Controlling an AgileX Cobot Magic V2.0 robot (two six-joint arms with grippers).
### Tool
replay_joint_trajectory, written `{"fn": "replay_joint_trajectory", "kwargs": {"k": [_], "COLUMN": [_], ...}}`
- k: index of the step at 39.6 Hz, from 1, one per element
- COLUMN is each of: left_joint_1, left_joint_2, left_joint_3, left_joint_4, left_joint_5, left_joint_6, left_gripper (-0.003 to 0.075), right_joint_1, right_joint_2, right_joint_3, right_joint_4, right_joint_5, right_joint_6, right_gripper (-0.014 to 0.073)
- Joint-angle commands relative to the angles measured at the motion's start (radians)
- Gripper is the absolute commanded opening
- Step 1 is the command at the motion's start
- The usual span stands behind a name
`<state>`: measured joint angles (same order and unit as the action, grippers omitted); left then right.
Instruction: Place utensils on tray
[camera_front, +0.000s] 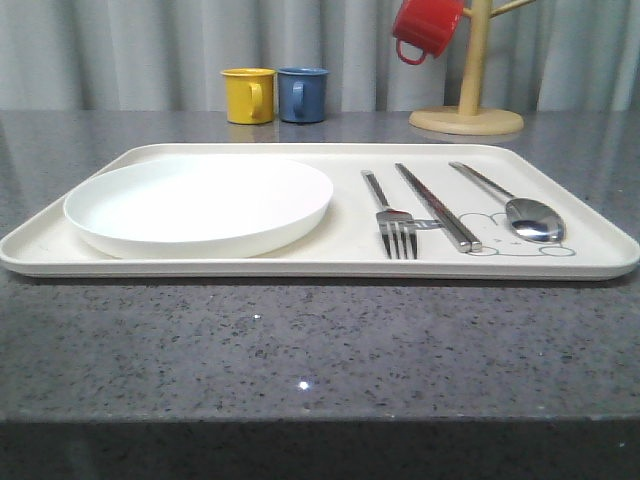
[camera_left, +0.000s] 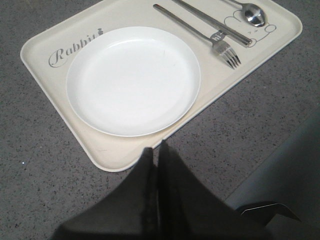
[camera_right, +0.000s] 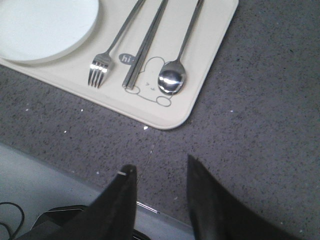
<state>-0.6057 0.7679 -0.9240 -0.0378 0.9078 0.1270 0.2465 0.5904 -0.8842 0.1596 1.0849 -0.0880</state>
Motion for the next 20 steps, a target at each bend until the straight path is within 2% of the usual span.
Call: {"fn": "replay_joint_trajectory", "kwargs": {"k": [1,7,15,18,20], "left_joint_1": [-0.007,-0.007,-0.007,-0.007,-0.007], "left_joint_2": [-0.005,-0.005,-0.005,-0.005,-0.005], "left_joint_3": [-0.026,-0.026,-0.026,-0.026,-0.026], "left_joint_4": [-0.005,-0.005,-0.005,-0.005,-0.005], "left_joint_5": [-0.068,-0.068,-0.077,-0.077,-0.077], "left_joint_6": [-0.008,-0.008,-0.008,-0.008,-0.008], "left_gripper": [-0.0018,-0.0018,-0.0018,-0.0018,-0.0018], "right_joint_1": [0.027,0.04,0.04,0.04,0.04], "right_joint_2": [-0.067,-0.154,-0.162,-0.162,-0.162], "right_joint_3": [0.001,0.02,0.023,0.023,0.023], "right_joint_4": [0.004,-0.025,-0.032,-0.032,-0.032], "right_joint_5": [-0.036,-0.013,-0.018,-0.018,-0.018], "right_joint_6": [-0.014,-0.014,-0.014,-0.014,-0.014], "right_gripper": [0.0286,0.0286,0.0284,0.022,0.0129]}}
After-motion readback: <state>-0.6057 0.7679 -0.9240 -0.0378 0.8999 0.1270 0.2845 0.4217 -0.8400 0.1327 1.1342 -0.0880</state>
